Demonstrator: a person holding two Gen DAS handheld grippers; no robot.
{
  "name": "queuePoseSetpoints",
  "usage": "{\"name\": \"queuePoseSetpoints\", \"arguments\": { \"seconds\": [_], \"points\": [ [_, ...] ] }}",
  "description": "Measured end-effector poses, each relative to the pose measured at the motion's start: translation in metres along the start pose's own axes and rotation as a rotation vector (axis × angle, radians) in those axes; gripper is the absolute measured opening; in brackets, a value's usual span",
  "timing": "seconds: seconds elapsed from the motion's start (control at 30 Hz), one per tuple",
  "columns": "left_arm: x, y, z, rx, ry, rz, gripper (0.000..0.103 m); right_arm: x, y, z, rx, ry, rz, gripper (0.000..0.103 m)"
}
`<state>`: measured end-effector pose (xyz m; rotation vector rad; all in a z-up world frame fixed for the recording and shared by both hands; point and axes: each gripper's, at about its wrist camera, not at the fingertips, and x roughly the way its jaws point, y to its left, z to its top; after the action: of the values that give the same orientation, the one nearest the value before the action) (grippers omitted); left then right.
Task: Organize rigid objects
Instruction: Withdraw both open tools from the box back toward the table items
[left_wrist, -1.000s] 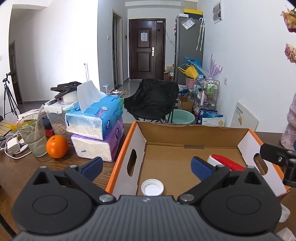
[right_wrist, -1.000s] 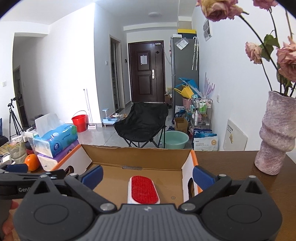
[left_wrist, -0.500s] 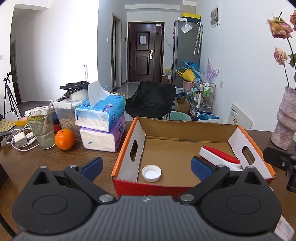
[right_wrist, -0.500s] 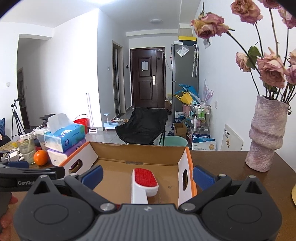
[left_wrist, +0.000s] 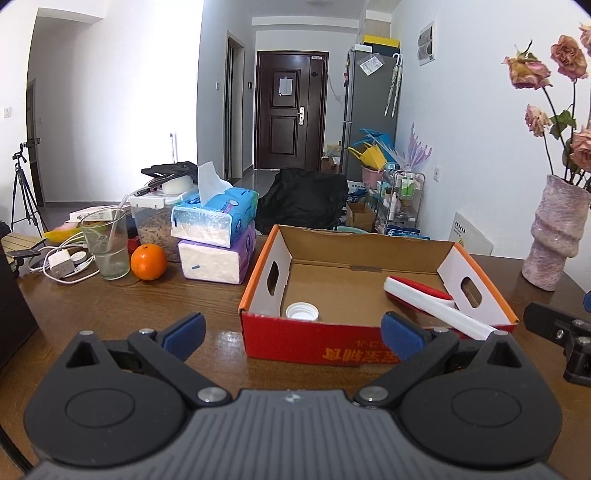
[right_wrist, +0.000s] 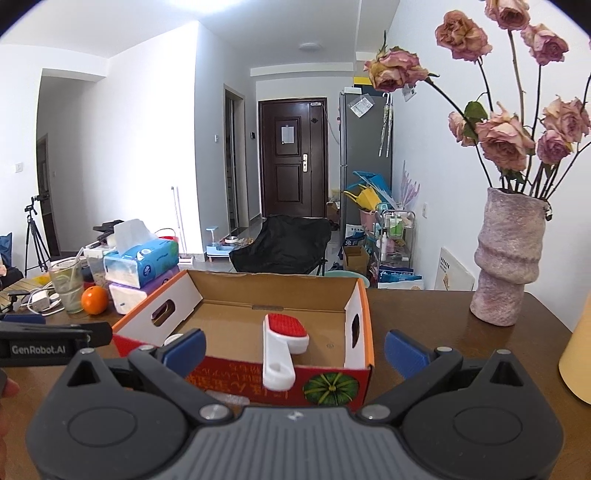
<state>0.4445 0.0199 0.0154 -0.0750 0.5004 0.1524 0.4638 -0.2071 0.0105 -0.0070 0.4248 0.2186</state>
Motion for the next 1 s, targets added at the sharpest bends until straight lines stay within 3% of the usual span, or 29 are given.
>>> {"name": "queuePoseSetpoints", "arguments": {
  "seconds": [0.27,1.0],
  "points": [
    [-0.029,-0.001,-0.014,-0.012,-0.009,-0.025,0.103,-0.03,0.0,-0.012,0.008,-0.003,-0.008,0.103],
    [-0.069,-0.007,-0.085,0.027,0.098,-0.031,0.103,-0.087,-0.003,-0.075,0.004,0.066,-0.021,0.103]
  ]
}}
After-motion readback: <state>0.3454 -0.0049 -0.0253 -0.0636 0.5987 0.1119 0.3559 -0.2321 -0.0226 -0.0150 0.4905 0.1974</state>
